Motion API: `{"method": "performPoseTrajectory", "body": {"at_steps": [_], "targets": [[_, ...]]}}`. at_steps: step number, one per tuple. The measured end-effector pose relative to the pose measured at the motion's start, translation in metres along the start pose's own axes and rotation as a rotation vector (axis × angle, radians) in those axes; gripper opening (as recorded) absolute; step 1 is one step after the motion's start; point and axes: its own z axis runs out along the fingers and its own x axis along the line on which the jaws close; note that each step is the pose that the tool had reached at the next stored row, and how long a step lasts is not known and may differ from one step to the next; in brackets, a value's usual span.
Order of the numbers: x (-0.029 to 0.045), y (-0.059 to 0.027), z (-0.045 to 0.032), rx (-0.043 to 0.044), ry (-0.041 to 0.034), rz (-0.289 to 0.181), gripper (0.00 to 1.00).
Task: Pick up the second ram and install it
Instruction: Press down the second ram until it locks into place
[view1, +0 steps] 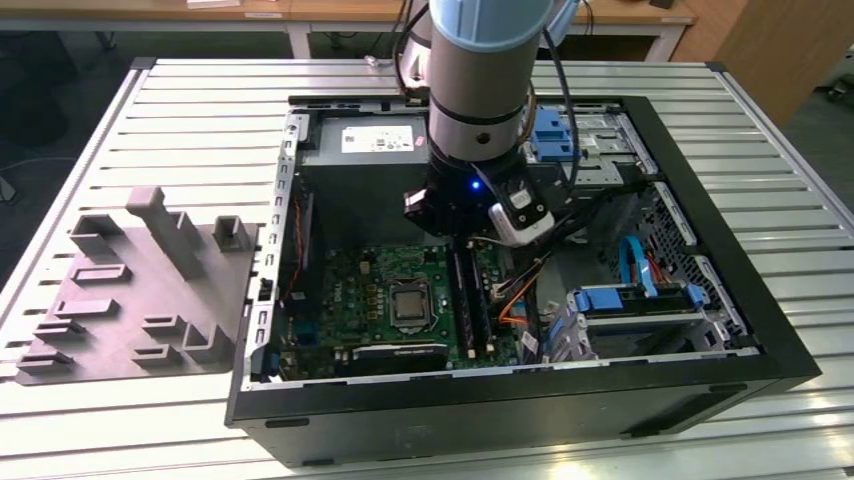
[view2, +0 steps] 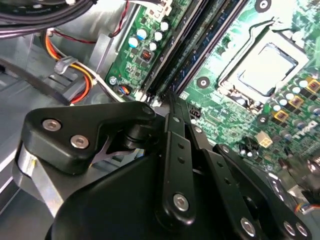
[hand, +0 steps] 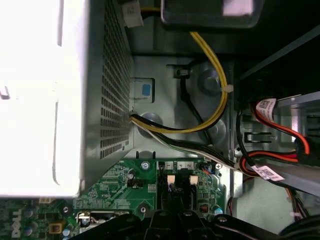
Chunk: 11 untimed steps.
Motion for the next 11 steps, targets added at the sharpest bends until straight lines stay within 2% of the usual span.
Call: {"method": "performPoseTrajectory", "body": {"at_steps": [4, 8, 11], "targets": [[-0.0004, 0.0005, -0.0082, 0.0009, 0.0001, 0.000, 0.10], [-0.0004, 0.0004, -0.0082, 0.0007, 0.0000, 0.000, 0.10], [-0.0004, -0.0041, -0.0085, 0.0008, 0.0000, 0.000, 0.10]]}}
